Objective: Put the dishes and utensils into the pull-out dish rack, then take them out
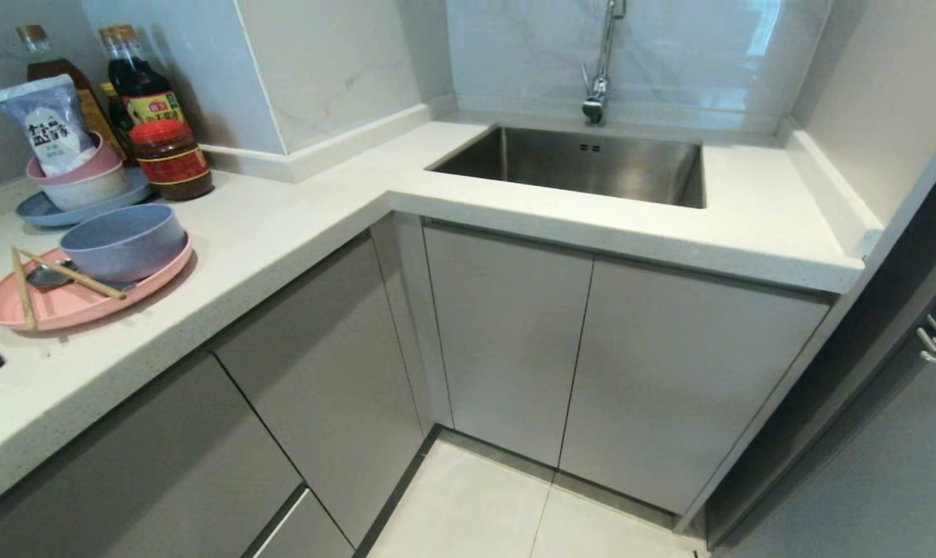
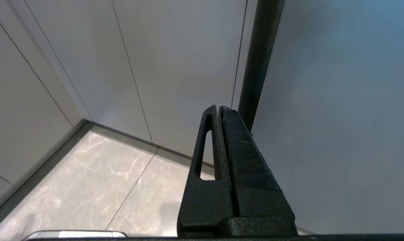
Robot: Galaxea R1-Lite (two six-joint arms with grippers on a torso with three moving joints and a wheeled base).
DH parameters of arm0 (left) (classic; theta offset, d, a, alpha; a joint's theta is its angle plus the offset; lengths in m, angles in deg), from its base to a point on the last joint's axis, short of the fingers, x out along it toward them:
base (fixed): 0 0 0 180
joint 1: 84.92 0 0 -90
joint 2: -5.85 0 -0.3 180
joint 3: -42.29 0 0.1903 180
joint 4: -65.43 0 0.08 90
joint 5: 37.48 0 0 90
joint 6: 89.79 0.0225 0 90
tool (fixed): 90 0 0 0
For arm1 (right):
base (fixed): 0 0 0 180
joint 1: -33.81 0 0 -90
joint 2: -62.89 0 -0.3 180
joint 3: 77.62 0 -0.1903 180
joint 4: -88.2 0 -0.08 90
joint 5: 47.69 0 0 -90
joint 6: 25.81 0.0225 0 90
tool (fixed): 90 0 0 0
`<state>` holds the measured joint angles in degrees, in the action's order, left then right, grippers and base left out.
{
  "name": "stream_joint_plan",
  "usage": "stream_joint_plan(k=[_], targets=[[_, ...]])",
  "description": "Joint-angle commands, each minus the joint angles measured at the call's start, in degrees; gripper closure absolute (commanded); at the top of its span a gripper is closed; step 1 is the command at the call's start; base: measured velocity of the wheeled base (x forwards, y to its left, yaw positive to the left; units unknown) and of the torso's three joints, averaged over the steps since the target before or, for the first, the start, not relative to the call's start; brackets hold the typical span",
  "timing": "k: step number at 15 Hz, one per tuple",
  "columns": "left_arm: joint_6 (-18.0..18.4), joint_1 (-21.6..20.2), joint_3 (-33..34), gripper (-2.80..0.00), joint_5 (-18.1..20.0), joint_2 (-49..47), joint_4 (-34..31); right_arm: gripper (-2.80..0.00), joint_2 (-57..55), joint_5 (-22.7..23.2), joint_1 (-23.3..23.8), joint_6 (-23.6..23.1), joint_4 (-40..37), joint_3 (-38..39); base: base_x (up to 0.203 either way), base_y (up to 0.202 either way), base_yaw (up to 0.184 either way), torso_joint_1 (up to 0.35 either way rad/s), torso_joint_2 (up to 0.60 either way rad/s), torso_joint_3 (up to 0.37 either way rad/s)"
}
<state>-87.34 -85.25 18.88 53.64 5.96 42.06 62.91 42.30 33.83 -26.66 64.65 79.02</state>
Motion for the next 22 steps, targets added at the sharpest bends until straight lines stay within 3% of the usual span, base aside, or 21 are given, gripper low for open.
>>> stream_joint_plan(k=[1,12,22], targets=[[0.0,0.0,0.0,0.0,0.0,-0.1,0.0,0.0,0.0,0.0,0.0,0.0,0.0,0.0,0.0,0.0,0.0,0.001,0.0,0.206],[0.0,0.0,0.0,0.0,0.0,-0.1,0.0,0.0,0.0,0.0,0.0,0.0,0.0,0.0,0.0,0.0,0.0,0.004,0.0,0.198],[-1.1,0.0,0.0,0.0,-0.4,-0.1,-0.1,0.0,0.0,0.0,0.0,-0.1,0.0,0.0,0.0,0.0,0.0,0.0,0.0,0.015]])
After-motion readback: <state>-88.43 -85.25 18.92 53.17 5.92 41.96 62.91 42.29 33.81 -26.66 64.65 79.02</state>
